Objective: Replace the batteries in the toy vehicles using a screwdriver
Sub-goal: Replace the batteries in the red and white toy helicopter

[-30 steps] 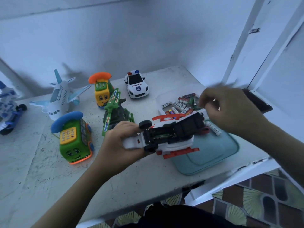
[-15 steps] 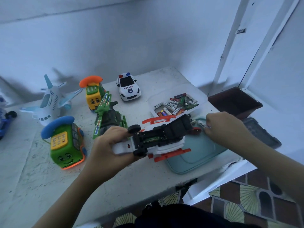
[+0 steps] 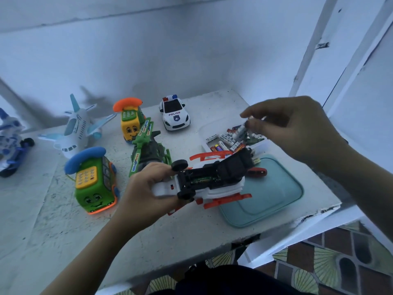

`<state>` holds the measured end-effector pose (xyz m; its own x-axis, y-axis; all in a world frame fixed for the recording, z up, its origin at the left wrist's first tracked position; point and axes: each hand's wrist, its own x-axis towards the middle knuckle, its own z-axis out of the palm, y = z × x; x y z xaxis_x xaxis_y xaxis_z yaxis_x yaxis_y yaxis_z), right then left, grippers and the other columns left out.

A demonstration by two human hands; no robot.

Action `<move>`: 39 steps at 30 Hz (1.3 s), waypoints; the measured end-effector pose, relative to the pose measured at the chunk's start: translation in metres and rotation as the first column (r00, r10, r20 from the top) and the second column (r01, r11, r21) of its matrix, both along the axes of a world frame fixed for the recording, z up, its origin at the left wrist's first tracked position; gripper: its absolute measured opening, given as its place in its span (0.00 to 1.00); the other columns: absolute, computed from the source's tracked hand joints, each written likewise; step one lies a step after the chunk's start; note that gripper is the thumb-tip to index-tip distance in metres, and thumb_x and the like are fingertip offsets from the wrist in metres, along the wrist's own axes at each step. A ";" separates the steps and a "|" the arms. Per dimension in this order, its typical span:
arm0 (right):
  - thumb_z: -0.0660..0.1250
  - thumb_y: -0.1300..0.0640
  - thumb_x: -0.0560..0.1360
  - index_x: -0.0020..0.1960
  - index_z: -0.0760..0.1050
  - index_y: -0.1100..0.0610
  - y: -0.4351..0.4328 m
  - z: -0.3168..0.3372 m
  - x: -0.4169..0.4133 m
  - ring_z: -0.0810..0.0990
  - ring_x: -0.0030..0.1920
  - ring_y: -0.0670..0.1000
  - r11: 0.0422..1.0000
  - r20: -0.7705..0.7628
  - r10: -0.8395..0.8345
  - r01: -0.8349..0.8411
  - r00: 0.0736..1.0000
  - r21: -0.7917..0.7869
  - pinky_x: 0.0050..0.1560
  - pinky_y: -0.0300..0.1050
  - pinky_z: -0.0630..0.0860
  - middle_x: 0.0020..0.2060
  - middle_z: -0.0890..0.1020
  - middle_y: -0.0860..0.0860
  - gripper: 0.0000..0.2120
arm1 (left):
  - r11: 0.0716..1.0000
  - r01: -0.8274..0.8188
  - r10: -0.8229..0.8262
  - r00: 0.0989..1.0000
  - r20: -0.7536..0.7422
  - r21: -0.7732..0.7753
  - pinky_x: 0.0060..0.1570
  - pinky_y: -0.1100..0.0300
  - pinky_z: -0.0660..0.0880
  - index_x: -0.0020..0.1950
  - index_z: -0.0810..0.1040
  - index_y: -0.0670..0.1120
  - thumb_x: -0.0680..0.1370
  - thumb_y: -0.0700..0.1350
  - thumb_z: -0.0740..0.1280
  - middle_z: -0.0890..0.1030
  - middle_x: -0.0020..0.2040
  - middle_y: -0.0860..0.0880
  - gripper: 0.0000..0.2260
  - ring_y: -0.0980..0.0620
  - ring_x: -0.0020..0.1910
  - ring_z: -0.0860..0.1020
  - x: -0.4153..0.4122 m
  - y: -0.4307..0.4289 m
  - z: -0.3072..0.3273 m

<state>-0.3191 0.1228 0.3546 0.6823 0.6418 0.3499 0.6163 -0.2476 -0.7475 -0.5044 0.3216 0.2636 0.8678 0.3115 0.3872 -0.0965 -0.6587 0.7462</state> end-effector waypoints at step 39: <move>0.70 0.55 0.74 0.49 0.75 0.46 0.040 -0.003 -0.034 0.81 0.42 0.40 0.897 -0.059 0.407 -0.411 0.912 -0.161 0.60 0.43 0.70 0.36 0.84 0.41 0.07 | 1.000 0.016 -0.016 1.000 0.024 -0.008 0.43 0.64 0.74 0.50 0.79 0.62 0.65 0.57 0.75 0.80 0.44 0.58 0.15 0.55 0.46 0.78 0.001 0.005 0.001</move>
<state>-0.3535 0.1628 0.3513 0.3537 0.9134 0.2014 0.6734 -0.0992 -0.7326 -0.5031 0.3271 0.2642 0.8634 0.3007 0.4052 -0.1245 -0.6512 0.7487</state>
